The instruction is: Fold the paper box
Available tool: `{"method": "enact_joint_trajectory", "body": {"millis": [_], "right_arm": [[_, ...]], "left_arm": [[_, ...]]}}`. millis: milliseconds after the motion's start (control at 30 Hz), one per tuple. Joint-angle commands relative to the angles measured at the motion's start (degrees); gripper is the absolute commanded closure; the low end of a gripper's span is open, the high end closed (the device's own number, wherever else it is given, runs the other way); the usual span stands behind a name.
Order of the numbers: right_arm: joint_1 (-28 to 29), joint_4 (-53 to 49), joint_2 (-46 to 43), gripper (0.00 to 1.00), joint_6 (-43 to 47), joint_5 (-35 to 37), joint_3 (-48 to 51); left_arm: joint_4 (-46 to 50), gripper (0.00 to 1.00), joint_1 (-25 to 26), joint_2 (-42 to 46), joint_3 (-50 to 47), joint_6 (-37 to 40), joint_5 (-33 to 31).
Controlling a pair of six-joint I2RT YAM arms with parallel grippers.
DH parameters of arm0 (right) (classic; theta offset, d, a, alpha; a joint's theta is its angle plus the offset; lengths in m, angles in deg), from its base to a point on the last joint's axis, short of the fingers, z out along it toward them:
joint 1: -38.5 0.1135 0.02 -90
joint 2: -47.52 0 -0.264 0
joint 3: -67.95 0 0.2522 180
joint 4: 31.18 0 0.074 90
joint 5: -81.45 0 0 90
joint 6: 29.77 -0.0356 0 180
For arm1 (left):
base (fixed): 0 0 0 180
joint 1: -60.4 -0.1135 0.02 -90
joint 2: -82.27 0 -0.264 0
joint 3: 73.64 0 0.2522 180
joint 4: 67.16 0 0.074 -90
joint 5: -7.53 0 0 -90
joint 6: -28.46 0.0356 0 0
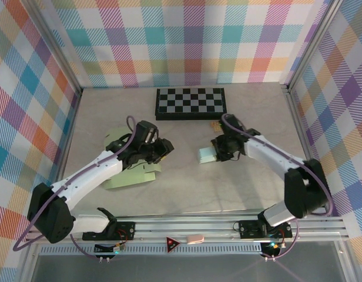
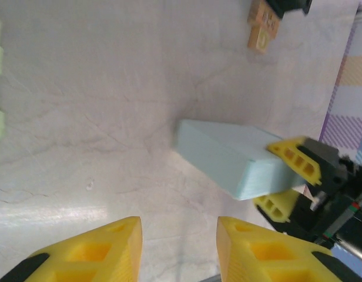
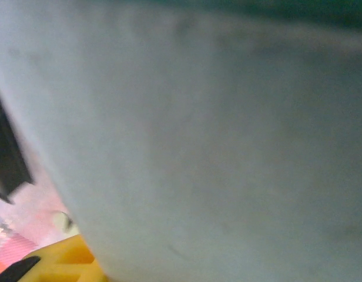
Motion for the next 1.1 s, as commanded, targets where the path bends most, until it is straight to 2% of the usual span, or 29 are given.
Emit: {"method": "enact_joint_trajectory", "body": {"millis": [0, 133, 233, 367, 467, 700, 867, 1067], "right_arm": [[-7.67, 4.43, -8.61, 0.57, 5.02, 3.11, 5.93], [-18.98, 26.6, -14.89, 0.51, 9.06, -0.08, 18.66], [-25.76, 47.21, -10.16, 0.5, 9.55, -7.48, 24.98], [-29.47, 60.93, -0.89, 0.52, 11.84, -14.73, 25.03], [-30.04, 69.43, 4.68, 0.52, 10.33, -16.67, 25.29], [-30.5, 66.54, 6.85, 0.44, 10.37, -15.71, 26.03], [-30.65, 56.56, 4.23, 0.32, 10.41, -13.92, 25.9], [-30.89, 37.35, -2.35, 0.28, 10.66, -9.94, 23.72]], "left_arm": [[2.93, 0.62, -2.59, 2.12, 0.58, 2.7, -0.47], [1.12, 0.62, -4.89, 3.35, -0.6, 3.28, 0.79], [-1.78, 0.62, -6.1, 4.08, -1.52, 3.83, 1.98], [-6.67, 0.62, -7.58, 6.27, -2.48, 5.87, 2.31], [-9.52, 0.62, -8.69, 8.39, -3.0, 7.61, 2.63], [-14.42, 0.6, -10.04, 15.6, -5.98, 9.1, 1.01], [-18.32, 0.57, -10.98, 18.9, -8.08, 8.38, 2.05], [-20.99, 0.57, -12.18, 17.34, -7.44, 7.72, 8.77]]}}
